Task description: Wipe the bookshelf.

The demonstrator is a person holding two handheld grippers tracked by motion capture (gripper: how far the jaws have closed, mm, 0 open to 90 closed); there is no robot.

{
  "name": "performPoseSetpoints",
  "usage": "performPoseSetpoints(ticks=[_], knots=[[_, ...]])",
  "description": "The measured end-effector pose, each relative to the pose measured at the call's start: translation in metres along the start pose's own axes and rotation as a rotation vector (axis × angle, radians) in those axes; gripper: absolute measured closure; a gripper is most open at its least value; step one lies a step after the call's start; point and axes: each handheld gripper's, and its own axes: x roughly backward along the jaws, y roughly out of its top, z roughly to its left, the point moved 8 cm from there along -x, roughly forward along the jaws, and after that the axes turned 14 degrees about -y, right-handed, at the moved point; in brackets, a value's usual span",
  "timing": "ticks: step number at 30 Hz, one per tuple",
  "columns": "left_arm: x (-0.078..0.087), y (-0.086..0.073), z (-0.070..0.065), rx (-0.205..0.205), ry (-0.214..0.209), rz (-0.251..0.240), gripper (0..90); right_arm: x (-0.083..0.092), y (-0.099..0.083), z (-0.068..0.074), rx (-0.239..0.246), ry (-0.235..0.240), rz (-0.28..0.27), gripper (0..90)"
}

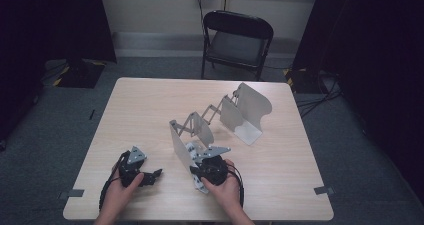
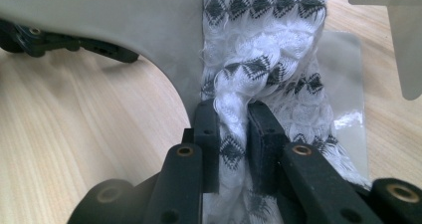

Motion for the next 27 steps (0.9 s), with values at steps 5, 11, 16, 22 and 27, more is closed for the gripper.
performPoseSetpoints(ticks=[5,11,16,22,27], knots=[[0.000,0.000,0.000,0.000,0.000,0.000,14.7,-0.003,-0.003,-0.001,0.015,-0.006,0.015,77.7],[0.000,0.000,0.000,0.004,0.001,0.000,14.7,-0.001,-0.002,-0.002,0.011,0.004,0.016,77.8],[0.000,0.000,0.000,0.000,0.002,0.001,14.7,0.010,0.009,-0.006,0.009,0.003,-0.007,77.9],[0.000,0.000,0.000,0.000,0.002,0.001,14.7,0.033,0.030,-0.007,0.016,0.002,-0.054,77.9],[0.000,0.000,0.000,0.001,0.003,0.001,14.7,0.053,0.049,-0.009,0.000,0.023,-0.099,77.8]])
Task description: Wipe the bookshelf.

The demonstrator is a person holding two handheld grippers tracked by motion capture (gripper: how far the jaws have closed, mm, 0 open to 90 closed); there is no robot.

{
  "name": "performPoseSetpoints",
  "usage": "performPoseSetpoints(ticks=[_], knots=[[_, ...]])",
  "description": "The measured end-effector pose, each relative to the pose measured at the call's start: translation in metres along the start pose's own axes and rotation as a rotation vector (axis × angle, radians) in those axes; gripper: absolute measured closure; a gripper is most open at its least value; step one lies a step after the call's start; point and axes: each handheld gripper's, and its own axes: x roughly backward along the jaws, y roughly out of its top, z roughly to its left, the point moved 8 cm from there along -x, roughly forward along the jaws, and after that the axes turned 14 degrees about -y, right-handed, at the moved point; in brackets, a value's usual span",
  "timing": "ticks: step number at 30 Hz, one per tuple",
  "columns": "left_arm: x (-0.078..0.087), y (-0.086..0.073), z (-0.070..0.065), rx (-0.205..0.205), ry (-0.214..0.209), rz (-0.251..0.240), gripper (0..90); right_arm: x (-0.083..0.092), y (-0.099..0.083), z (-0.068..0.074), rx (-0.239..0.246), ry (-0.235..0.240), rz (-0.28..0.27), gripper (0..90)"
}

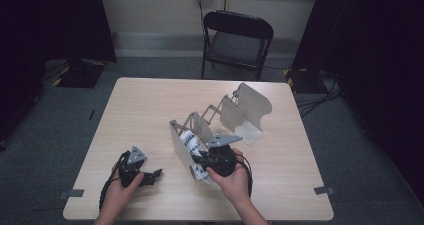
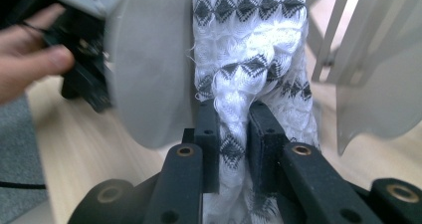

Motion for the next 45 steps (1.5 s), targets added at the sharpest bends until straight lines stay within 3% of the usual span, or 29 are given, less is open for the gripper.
performPoseSetpoints(ticks=[9,17,22,29,34,45], knots=[[0.000,0.000,0.000,-0.003,0.001,0.002,14.7,0.029,0.036,0.001,0.051,-0.030,-0.040,77.9],[0.000,0.000,0.000,-0.001,0.001,0.001,14.7,0.041,0.058,0.012,0.075,-0.032,-0.078,77.8],[0.000,0.000,0.000,-0.002,-0.001,0.000,14.7,0.035,0.052,0.017,0.067,-0.036,-0.077,77.8],[0.000,0.000,0.000,-0.003,-0.001,0.001,14.7,0.022,0.033,0.010,-0.015,-0.008,-0.056,77.8],[0.000,0.000,0.000,-0.003,-0.001,0.001,14.7,0.010,0.020,0.010,-0.028,0.007,-0.029,77.8],[0.000,0.000,0.000,-0.003,-0.001,0.001,14.7,-0.021,-0.014,0.011,-0.034,-0.008,0.042,77.8]])
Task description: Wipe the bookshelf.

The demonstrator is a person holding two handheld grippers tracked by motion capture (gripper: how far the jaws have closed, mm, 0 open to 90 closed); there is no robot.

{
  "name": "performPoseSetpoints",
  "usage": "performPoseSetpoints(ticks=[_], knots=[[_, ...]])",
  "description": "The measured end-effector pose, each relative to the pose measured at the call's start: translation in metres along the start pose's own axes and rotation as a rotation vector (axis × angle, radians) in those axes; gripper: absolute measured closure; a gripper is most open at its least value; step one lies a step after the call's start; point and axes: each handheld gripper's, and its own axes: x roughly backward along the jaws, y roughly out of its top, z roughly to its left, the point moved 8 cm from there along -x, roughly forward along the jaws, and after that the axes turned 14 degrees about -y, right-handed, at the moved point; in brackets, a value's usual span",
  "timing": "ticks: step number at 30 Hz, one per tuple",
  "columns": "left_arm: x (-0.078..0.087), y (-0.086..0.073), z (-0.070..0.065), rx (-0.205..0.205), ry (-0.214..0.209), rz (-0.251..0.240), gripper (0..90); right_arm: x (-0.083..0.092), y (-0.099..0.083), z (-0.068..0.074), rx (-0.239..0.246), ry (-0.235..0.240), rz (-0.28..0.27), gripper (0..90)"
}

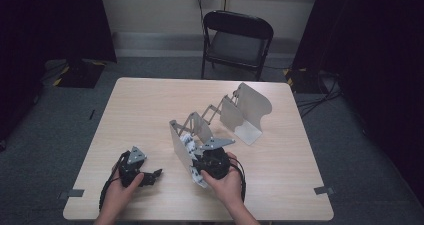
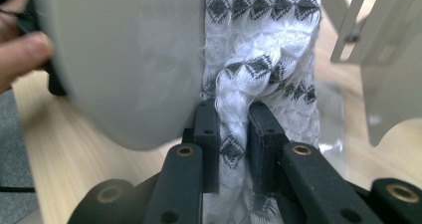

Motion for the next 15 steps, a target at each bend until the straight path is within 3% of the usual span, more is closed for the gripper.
performPoseSetpoints(ticks=[15], knots=[[0.000,0.000,0.000,0.000,0.000,0.000,14.7,-0.032,-0.035,-0.002,0.027,-0.022,0.077,77.6]])
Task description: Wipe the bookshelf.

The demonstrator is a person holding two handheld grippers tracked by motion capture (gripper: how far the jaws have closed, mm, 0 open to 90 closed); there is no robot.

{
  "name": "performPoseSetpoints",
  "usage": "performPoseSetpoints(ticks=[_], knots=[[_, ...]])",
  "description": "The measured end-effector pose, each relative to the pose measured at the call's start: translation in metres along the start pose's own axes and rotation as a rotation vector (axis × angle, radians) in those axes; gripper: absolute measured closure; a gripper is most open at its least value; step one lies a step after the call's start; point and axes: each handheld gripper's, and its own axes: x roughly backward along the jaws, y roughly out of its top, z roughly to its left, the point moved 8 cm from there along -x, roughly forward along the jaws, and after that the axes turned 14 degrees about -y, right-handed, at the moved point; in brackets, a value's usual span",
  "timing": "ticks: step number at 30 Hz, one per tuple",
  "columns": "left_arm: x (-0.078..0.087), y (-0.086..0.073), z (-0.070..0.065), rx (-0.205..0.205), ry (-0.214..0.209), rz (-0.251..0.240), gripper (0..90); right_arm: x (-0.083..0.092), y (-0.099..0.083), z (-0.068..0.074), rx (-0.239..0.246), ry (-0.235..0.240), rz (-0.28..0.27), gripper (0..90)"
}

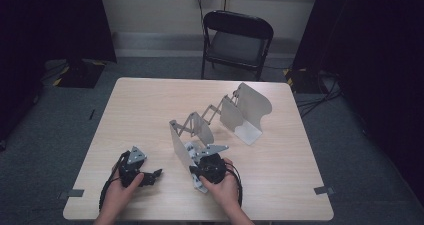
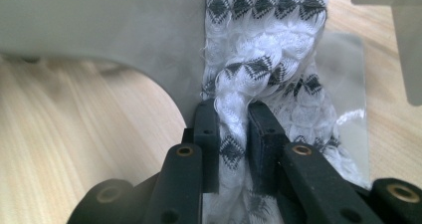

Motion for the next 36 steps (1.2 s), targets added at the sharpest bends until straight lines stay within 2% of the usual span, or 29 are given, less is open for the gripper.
performPoseSetpoints(ticks=[7,13,17,22,29,32,36], knots=[[0.000,0.000,0.000,0.000,0.002,0.001,14.7,-0.004,-0.006,-0.001,0.017,-0.010,0.011,77.2],[0.000,0.000,0.000,0.000,0.002,0.001,14.7,0.000,-0.002,-0.004,0.037,-0.029,0.005,77.2],[0.000,0.000,0.000,0.001,0.003,0.001,14.7,0.014,0.012,-0.008,0.037,-0.032,-0.031,77.2],[0.000,0.000,0.000,0.001,0.000,-0.001,14.7,0.037,0.040,-0.016,0.048,-0.043,-0.088,77.2],[0.000,0.000,0.000,0.001,0.002,0.001,14.7,0.072,0.082,-0.036,0.043,-0.095,-0.175,77.2],[0.000,0.000,0.000,0.001,-0.001,-0.001,14.7,0.080,0.092,-0.041,0.048,-0.114,-0.191,77.2],[0.000,0.000,0.000,0.001,-0.001,-0.001,14.7,0.076,0.092,-0.044,0.055,-0.115,-0.179,77.2]])
